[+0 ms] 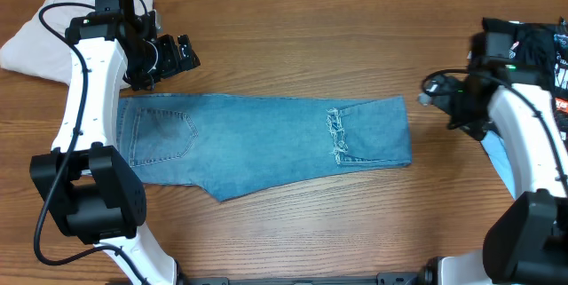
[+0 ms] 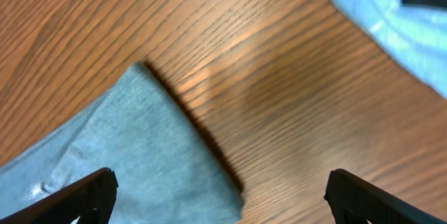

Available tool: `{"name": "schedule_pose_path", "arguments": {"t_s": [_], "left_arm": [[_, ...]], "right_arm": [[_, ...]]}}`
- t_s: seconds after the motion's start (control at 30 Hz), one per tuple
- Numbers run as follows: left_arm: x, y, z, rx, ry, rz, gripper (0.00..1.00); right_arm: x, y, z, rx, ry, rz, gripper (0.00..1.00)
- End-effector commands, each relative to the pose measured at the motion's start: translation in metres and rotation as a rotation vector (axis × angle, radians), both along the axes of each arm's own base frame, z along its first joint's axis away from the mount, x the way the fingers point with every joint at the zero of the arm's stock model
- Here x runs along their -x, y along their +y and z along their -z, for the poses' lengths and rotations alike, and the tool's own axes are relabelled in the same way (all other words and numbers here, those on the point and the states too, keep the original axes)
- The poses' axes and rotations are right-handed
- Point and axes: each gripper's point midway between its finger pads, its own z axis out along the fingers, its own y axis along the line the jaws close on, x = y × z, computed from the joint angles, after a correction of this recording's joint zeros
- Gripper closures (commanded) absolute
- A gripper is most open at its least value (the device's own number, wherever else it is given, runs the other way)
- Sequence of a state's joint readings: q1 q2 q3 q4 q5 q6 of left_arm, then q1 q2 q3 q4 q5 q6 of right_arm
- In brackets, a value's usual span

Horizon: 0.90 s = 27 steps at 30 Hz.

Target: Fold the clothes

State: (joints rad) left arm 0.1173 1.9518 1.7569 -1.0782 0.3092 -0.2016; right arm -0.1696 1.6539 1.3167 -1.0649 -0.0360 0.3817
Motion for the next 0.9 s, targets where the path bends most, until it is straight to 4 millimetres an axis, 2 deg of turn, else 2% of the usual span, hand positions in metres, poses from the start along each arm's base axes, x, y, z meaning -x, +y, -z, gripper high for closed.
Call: {"name": "schedule_pose_path", "arguments": {"t_s": [0.0,0.1,0.23,0.57,0.73,0.87], "left_arm": [[-0.003,-0.002,-0.001,-0.013,-0.009,0.026,0.00],[-0.003,-0.002,-0.001,-0.013,-0.010,0.026,0.00],[-0.003,-0.002,-0.001,-0.013,-0.009,0.026,0.00],[-0.003,-0.002,-0.001,-0.013,-0.010,0.026,0.00],[-0.003,-0.002,-0.001,-0.013,-0.010,0.026,0.00],[-0.003,-0.002,-0.001,-0.013,-0.010,0.026,0.00]], "right_arm": [[-0.009,0.009,0.004,-0.230,-0.078,-0.223,0.00],[-0.013,0.018,0.007,-0.404,-0.152,-0.325,0.00],[-0.016,0.023,0.024,-0.523,-0.178,-0.383,0.00],[-0.015,0.031,0.074,-0.631,-0.086,-0.366,0.01],[-0.016,0.035,0.079,-0.671,-0.092,-0.360,0.02],[-0.007,0.044,0.092,-0.688,-0.074,-0.366,0.02]]}}
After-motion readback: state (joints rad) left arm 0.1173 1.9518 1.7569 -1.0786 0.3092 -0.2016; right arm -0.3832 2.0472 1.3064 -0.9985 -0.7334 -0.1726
